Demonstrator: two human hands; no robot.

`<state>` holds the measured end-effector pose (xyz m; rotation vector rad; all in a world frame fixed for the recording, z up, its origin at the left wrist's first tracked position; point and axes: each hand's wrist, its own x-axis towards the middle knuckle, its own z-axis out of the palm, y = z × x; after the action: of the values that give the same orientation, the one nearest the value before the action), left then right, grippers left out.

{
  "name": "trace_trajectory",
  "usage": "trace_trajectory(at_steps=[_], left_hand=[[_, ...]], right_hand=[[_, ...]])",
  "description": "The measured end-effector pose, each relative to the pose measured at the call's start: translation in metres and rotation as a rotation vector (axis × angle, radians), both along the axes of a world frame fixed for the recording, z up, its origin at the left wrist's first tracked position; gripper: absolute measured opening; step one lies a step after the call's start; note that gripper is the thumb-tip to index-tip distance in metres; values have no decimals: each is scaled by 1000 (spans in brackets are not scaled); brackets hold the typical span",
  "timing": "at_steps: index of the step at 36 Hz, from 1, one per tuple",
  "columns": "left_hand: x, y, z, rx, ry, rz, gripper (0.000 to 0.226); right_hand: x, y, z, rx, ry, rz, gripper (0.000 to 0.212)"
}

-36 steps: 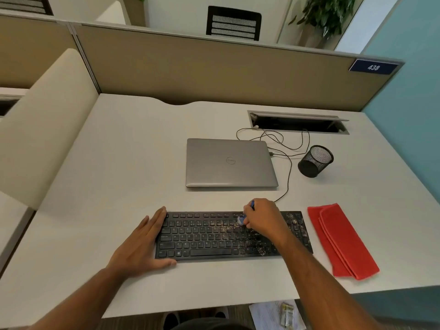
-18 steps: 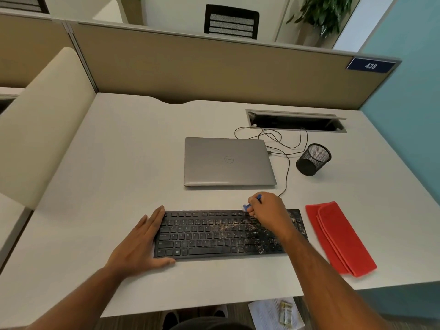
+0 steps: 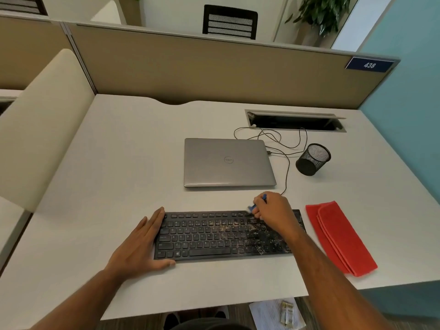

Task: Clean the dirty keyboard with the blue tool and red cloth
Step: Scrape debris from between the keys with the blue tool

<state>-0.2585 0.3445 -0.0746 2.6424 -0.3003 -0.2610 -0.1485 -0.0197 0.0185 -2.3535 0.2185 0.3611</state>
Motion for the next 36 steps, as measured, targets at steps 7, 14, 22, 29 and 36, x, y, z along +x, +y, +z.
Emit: trace_trajectory(at_steps=[7,14,22,29,36], left_hand=[[0,1,-2,-5,-3,-9,139],[0,2,-3,-8,-8,-10,139],[1,2,-5,-6,-13,-12,139],[1,2,-7,-2,-16,-19,139],[1,3,-7,-7,-21,-23,139]], right_hand=[[-3,-12,-11,8,108,8,23],[-9,-10,-9,72,16,-59,20],[-5,-16,-1,30,-69,-66,19],[0,-25,0,-34,63,33,22],[-6,-24,-3,-96,87,89,23]])
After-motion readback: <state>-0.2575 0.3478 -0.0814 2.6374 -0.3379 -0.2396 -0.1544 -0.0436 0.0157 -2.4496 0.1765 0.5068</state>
